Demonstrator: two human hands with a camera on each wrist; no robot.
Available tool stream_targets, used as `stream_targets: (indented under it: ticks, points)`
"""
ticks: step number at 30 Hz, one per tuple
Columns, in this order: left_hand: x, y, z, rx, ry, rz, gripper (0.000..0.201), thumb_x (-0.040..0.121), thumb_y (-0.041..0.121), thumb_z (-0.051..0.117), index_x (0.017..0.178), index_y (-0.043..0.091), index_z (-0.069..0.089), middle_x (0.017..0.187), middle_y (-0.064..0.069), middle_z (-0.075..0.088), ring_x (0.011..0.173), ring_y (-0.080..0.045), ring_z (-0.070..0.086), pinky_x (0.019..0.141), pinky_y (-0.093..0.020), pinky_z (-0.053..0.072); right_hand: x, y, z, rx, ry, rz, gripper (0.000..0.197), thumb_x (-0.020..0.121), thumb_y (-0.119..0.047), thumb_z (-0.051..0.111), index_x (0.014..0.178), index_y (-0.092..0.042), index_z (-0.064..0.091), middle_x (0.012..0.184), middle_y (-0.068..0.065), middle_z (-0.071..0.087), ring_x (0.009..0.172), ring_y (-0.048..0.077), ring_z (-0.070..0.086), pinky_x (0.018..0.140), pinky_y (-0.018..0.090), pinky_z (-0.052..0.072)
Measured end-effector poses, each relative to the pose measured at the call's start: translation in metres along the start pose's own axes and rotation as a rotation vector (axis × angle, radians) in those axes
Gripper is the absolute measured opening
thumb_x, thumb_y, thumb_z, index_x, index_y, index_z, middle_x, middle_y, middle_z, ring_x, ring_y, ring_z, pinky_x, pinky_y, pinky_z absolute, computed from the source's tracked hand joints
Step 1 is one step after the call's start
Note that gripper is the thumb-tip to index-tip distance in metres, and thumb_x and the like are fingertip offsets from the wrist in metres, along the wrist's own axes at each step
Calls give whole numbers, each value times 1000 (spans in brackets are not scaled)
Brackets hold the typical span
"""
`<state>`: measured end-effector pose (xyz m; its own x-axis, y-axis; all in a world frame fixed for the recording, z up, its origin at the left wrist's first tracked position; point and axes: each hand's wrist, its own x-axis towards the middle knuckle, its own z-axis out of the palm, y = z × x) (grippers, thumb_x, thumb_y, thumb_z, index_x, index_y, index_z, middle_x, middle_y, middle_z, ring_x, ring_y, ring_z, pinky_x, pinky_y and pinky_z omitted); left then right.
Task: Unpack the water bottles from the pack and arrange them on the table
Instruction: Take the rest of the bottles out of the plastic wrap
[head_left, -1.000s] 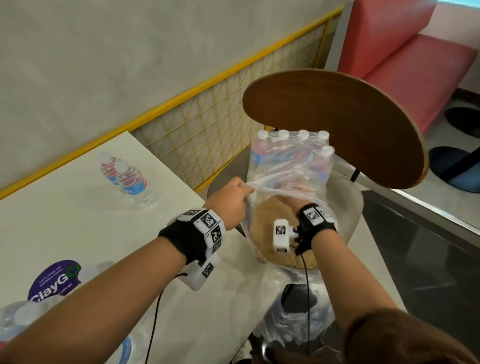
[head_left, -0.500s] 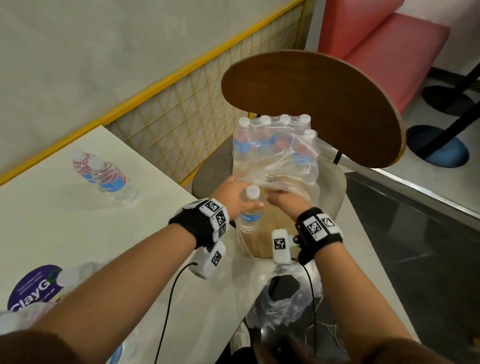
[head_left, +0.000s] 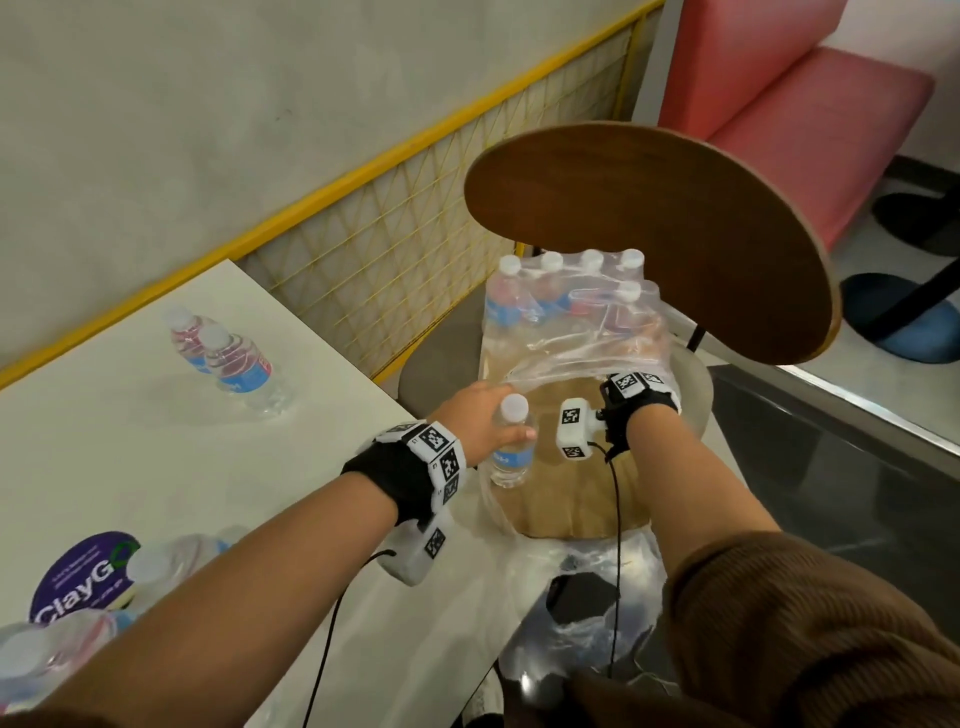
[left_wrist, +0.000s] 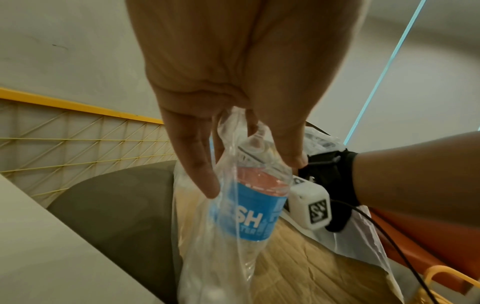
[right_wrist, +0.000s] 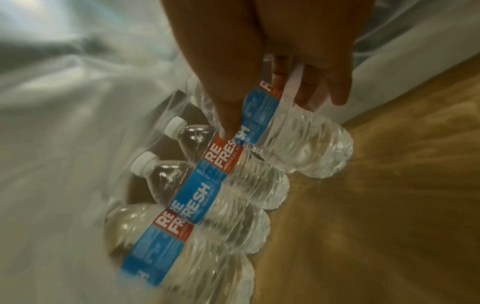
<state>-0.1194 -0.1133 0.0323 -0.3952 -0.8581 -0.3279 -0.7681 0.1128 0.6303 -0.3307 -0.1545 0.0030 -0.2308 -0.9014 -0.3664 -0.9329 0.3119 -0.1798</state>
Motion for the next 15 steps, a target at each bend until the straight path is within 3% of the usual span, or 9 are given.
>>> stream_targets:
  ticks: [1, 2, 3, 4, 7, 9, 12, 14, 15]
  points:
    - [1, -1, -1, -13, 0, -5, 35, 80, 40, 69, 104, 16, 61, 101, -4, 60, 98, -24, 59, 90, -41, 48, -5, 3, 5, 75, -24, 58, 69, 83, -31, 62, 143, -13, 33, 145, 14, 38, 134, 33, 36, 100, 31, 43]
    - [1, -2, -3, -25, 0, -9, 35, 81, 41, 69, 104, 16, 61, 101, -4, 63, 97, -25, 60, 89, -42, 49, -11, 2, 6, 180, -114, 133, 54, 92, -25, 55, 141, -9, 38, 142, 15, 42, 130, 31, 42, 80, 14, 50]
    - [1, -3, -5, -36, -4, -18, 36, 81, 41, 69, 106, 17, 60, 103, -4, 65, 98, -24, 61, 90, -41, 49, -9, 6, 11, 267, -145, 132, 46, 98, -21, 46, 140, -5, 38, 143, 15, 42, 129, 31, 44, 62, 8, 49]
    - [1, -4, -7, -42, -6, -27, 37, 82, 41, 68, 109, 19, 59, 106, -4, 66, 100, -23, 61, 91, -39, 49, -9, 8, 15, 342, -156, 136, 44, 101, -21, 40, 141, -3, 37, 143, 15, 42, 127, 32, 45, 58, 9, 48]
    - [0, -7, -14, -73, 8, -53, 42, 82, 39, 69, 117, 20, 57, 113, -3, 65, 105, -21, 60, 91, -31, 47, -21, 2, 29, 647, -178, 181, 61, 90, -49, 54, 140, -17, 41, 140, 9, 46, 119, 31, 51, 82, 32, 48]
    - [-2, -11, -20, -78, 25, -53, 45, 82, 39, 69, 119, 17, 57, 114, -4, 64, 103, -20, 59, 84, -29, 46, -37, -5, 35, 790, -276, 53, 69, 76, -58, 65, 135, -24, 48, 138, 4, 50, 121, 26, 50, 99, 40, 42]
    - [-8, -16, -31, -122, 54, -58, 46, 81, 37, 71, 118, 15, 58, 110, -8, 65, 93, -23, 60, 73, -33, 49, -56, -11, 39, 858, -281, -147, 43, 75, -32, 76, 113, -29, 56, 123, 2, 60, 114, 23, 57, 102, 46, 45]
    - [-15, -19, -39, -159, 60, -45, 45, 79, 34, 74, 117, 15, 60, 108, -9, 66, 93, -25, 63, 70, -33, 52, -64, -13, 36, 913, -281, -184, 48, 74, -21, 78, 115, -26, 54, 124, 4, 60, 110, 23, 58, 95, 45, 51]
    - [-19, -21, -43, -172, 53, -34, 44, 79, 31, 74, 118, 15, 61, 108, -10, 67, 88, -23, 62, 65, -28, 51, -68, -15, 32, 945, -293, -202, 49, 75, -14, 77, 117, -22, 54, 124, 7, 61, 108, 23, 59, 91, 44, 53]
